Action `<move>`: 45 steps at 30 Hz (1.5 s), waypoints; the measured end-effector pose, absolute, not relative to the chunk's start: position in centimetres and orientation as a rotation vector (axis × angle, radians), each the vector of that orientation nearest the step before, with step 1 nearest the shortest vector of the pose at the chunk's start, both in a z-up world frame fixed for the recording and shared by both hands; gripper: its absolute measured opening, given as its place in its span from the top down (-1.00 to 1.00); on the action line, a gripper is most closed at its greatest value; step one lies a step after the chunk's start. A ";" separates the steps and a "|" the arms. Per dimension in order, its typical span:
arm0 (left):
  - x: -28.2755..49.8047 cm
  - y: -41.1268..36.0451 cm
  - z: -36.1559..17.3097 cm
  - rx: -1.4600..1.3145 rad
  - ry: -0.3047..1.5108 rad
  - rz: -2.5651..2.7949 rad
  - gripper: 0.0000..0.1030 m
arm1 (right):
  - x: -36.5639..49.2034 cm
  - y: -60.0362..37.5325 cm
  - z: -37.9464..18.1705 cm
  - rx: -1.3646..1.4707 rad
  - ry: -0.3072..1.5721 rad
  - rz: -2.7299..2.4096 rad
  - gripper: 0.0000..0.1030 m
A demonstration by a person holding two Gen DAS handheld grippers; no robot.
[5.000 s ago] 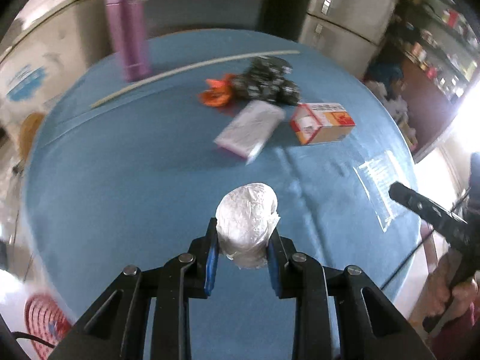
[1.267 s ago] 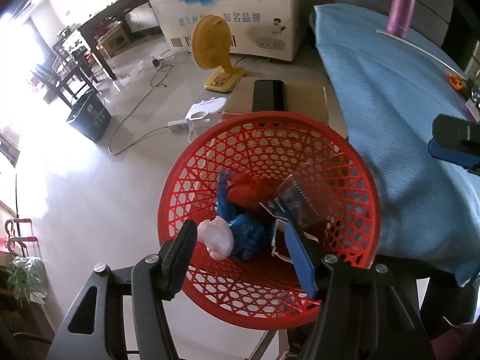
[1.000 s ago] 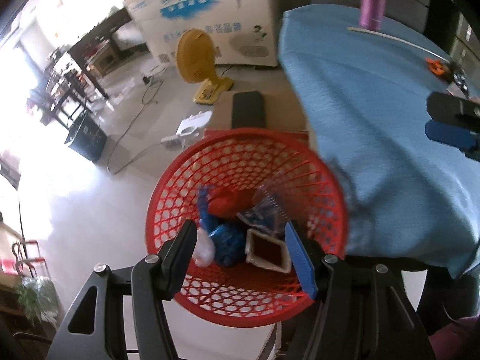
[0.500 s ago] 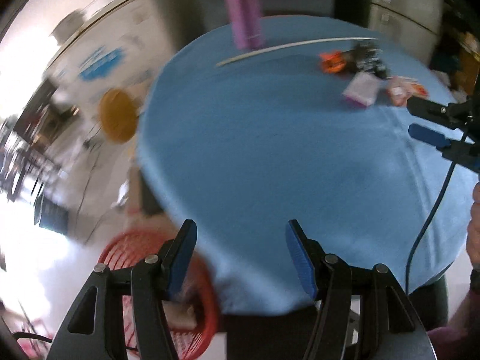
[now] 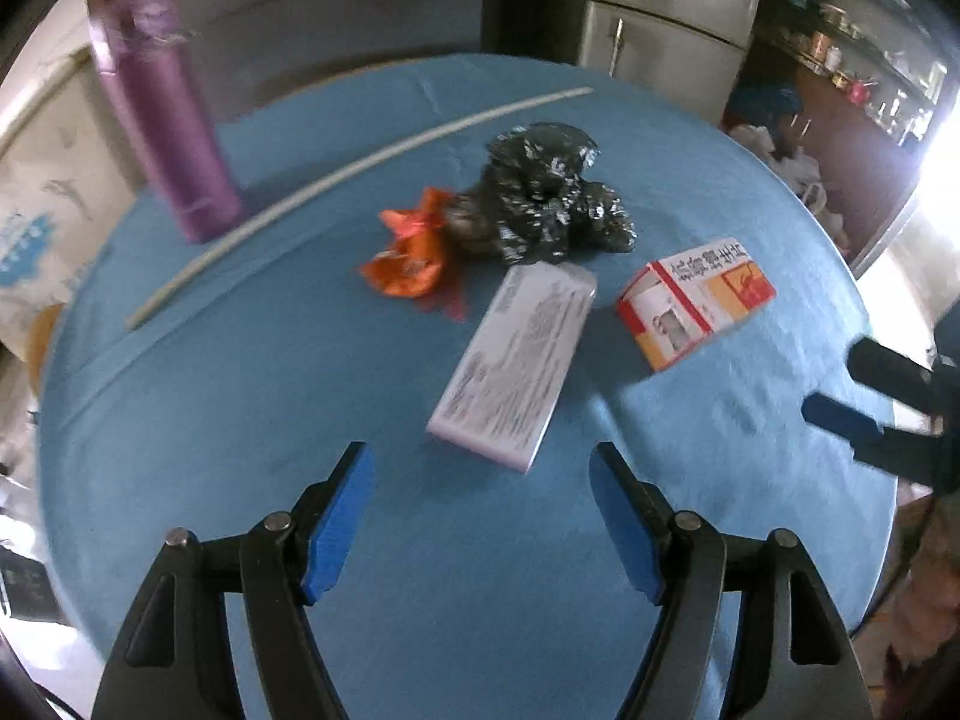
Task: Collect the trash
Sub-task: 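Move both tools back over the table toward the boxes, then grasp the white medicine box with the left tool while the right grasps the red-and-yellow box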
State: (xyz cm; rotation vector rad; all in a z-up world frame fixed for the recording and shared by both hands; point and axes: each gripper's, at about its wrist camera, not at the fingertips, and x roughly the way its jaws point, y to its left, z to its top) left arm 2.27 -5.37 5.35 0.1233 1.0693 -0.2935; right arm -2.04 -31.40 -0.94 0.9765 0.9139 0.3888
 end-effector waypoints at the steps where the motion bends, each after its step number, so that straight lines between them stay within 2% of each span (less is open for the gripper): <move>1: 3.0 -5.8 4.9 0.125 1.078 -0.298 -0.44 | -2.0 -31.7 -1.1 0.990 0.912 0.384 -0.36; 7: 5.7 -7.4 3.2 0.144 1.094 -0.324 -0.44 | -1.0 -33.4 -1.9 1.052 0.918 0.376 -0.37; 12: 5.9 -8.3 2.2 0.156 1.081 -0.352 -0.44 | 0.6 -32.5 -1.5 1.084 0.952 0.374 -0.46; 13: 5.7 -8.4 2.2 0.170 1.070 -0.347 -0.35 | 0.9 -32.6 -1.7 1.084 0.967 0.363 -0.47; 14: 5.5 -8.5 2.2 0.198 1.054 -0.333 -0.13 | 1.4 -32.4 -1.8 1.085 0.988 0.347 -0.47; 17: 4.8 -7.9 2.3 0.184 1.048 -0.349 -0.01 | 2.8 -31.4 -1.9 1.088 1.037 0.286 -0.47; 29: -1.6 -1.8 3.2 0.070 1.028 -0.249 0.02 | 7.9 -27.2 0.0 0.863 1.102 -0.062 -0.50; 41: -9.2 4.8 6.6 0.028 0.895 -0.109 0.05 | 9.5 -22.6 0.2 0.624 1.125 -0.266 -0.49; 43: -9.9 5.5 6.9 0.010 0.881 -0.107 0.05 | 9.3 -22.2 0.4 0.604 1.123 -0.262 -0.35; 45: -10.4 6.1 7.3 -0.006 0.872 -0.107 0.05 | 9.0 -22.1 0.4 0.595 1.117 -0.242 -0.10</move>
